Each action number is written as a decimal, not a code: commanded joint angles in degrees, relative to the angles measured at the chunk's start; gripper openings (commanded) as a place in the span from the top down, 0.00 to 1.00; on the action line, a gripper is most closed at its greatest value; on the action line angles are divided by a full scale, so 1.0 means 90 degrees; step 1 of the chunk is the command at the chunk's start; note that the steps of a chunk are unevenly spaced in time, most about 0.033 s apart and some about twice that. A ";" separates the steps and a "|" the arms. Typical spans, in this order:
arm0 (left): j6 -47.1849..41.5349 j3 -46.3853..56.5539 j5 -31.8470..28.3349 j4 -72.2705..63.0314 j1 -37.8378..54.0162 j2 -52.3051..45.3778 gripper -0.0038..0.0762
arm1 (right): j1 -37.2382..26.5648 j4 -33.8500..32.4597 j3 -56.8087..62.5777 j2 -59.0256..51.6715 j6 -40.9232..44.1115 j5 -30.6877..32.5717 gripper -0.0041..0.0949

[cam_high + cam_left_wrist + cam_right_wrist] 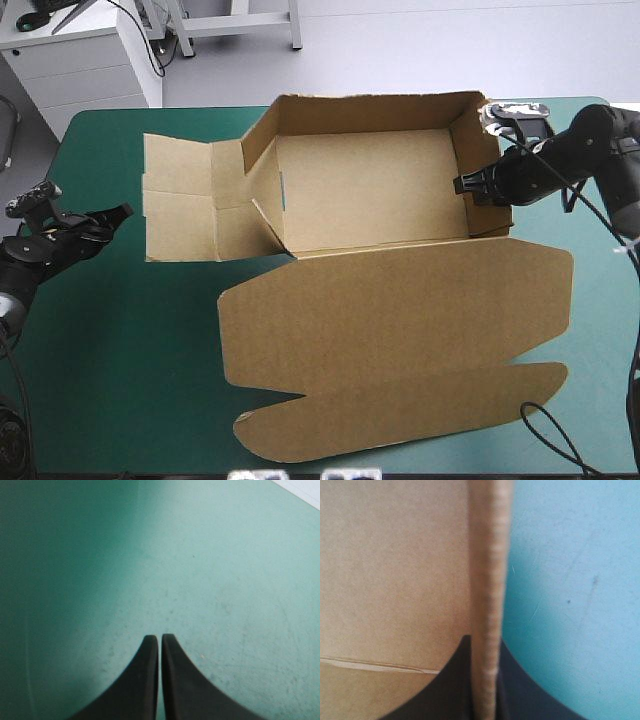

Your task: Fold the box

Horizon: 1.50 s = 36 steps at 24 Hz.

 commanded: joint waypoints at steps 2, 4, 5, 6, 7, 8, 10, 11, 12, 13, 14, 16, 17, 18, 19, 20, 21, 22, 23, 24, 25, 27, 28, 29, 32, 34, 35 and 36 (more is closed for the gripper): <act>0.0025 -0.0188 0.0511 -0.0936 -0.0019 -0.0049 0.94 | -0.0057 0.0669 -0.0179 -0.0620 -0.0233 0.0061 0.98; 0.0495 -0.0188 0.0910 -0.1373 -0.0154 -0.0004 0.94 | -0.0057 0.0768 -0.0179 -0.0667 -0.0233 0.0055 0.98; 0.0720 -0.0188 0.1063 -0.1551 -0.0235 -0.0002 0.94 | -0.0057 0.0782 -0.0179 -0.0667 -0.0247 0.0055 0.98; 0.0984 -0.0188 0.1254 -0.1791 -0.0367 -0.0002 0.94 | -0.0057 0.0782 -0.0179 -0.0650 -0.0278 0.0045 0.98; 0.1137 -0.0188 0.1356 -0.1986 -0.0464 -0.0002 0.95 | -0.0057 0.0794 -0.0179 -0.0640 -0.0301 0.0045 0.98; 0.1303 -0.0188 0.1475 -0.2258 -0.0595 -0.0002 0.95 | -0.0057 0.0795 -0.0179 -0.0620 -0.0299 0.0045 0.98; 0.1839 -0.0188 0.1769 -0.3027 -0.0949 -0.0002 0.96 | -0.0057 0.0860 -0.0179 -0.0537 -0.0361 -0.0063 0.98; 0.2025 -0.0188 0.1917 -0.3226 -0.1073 -0.0002 0.96 | -0.0057 0.0860 -0.0179 -0.0509 -0.0361 -0.0167 0.98; 0.2382 -0.0201 0.2275 -0.3557 -0.1172 -0.0002 0.96 | -0.0057 0.0860 -0.0179 -0.0442 -0.0361 -0.0379 0.98; 0.2486 -0.0214 0.2432 -0.3669 -0.1201 -0.0002 0.96 | -0.0057 0.0847 -0.0179 -0.0402 -0.0361 -0.0504 0.98; 0.2629 -0.0279 0.2815 -0.3912 -0.1201 -0.0002 0.96 | -0.0057 0.0847 -0.0179 -0.0331 -0.0361 -0.0755 0.98; 0.2629 -0.0464 0.3326 -0.4100 -0.1201 -0.0015 0.96 | -0.0057 0.0839 -0.0179 -0.0256 -0.0361 -0.1045 0.98; 0.2629 -0.0572 0.3590 -0.4173 -0.1201 -0.0015 0.96 | -0.0057 0.0839 -0.0179 -0.0198 -0.0361 -0.1091 0.98; 0.2629 -0.0748 0.3861 -0.4309 -0.1232 -0.0015 0.96 | -0.0057 0.0839 -0.0179 -0.0130 -0.0361 -0.1125 0.98; 0.2612 -0.0915 0.3978 -0.4429 -0.1327 -0.0029 0.96 | -0.0057 0.0839 -0.0179 -0.0044 -0.0341 -0.1125 0.98; 0.2605 -0.1014 0.4021 -0.4430 -0.1403 -0.0054 0.96 | -0.0045 0.0839 -0.0179 0.0018 -0.0341 -0.1125 0.98; 0.2596 -0.1194 0.4041 -0.4406 -0.1587 -0.0081 0.96 | 0.0013 0.0804 -0.0179 0.0123 -0.0298 -0.1137 0.97; 0.2596 -0.1285 0.4041 -0.4406 -0.1673 -0.0081 0.96 | 0.0073 0.0788 -0.0179 0.0189 -0.0298 -0.1166 0.97; 0.2596 -0.1427 0.4055 -0.4406 -0.1819 -0.0081 0.96 | 0.0226 0.0723 -0.0179 0.0273 -0.0298 -0.1231 0.97; 0.2596 -0.1496 0.4055 -0.4406 -0.1876 -0.0081 0.96 | 0.0325 0.0642 -0.0179 0.0322 -0.0254 -0.1305 0.97; 0.2511 -0.1616 0.4109 -0.4382 -0.1912 -0.0081 0.96 | 0.0543 0.0242 -0.0179 0.0380 -0.0019 -0.1474 0.97; 0.2425 -0.1715 0.4236 -0.4382 -0.1912 -0.0081 0.96 | 0.0691 -0.0127 -0.0179 0.0423 0.0214 -0.1606 0.97; 0.2425 -0.1761 0.4287 -0.4382 -0.1912 -0.0081 0.96 | 0.0734 -0.0222 -0.0179 0.0436 0.0254 -0.1636 0.97; 0.2425 -0.1813 0.4304 -0.4382 -0.1912 -0.0081 0.96 | 0.0763 -0.0256 -0.0179 0.0440 0.0247 -0.1649 0.97; 0.2425 -0.1910 0.4287 -0.4368 -0.1912 -0.0081 0.96 | 0.0774 -0.0255 -0.0179 0.0440 0.0247 -0.1649 0.97; 0.2425 -0.1921 0.4253 -0.4205 -0.1912 -0.0081 0.96 | 0.0774 -0.0255 -0.0179 0.0440 0.0247 -0.1649 0.97; 0.2399 -0.1921 0.4237 -0.4028 -0.1912 -0.0081 0.96 | 0.0774 -0.0242 -0.0179 0.0440 0.0247 -0.1649 0.97; 0.2301 -0.1921 0.4237 -0.3763 -0.1912 -0.0081 0.96 | 0.0774 -0.0242 -0.0179 0.0440 0.0247 -0.1649 0.97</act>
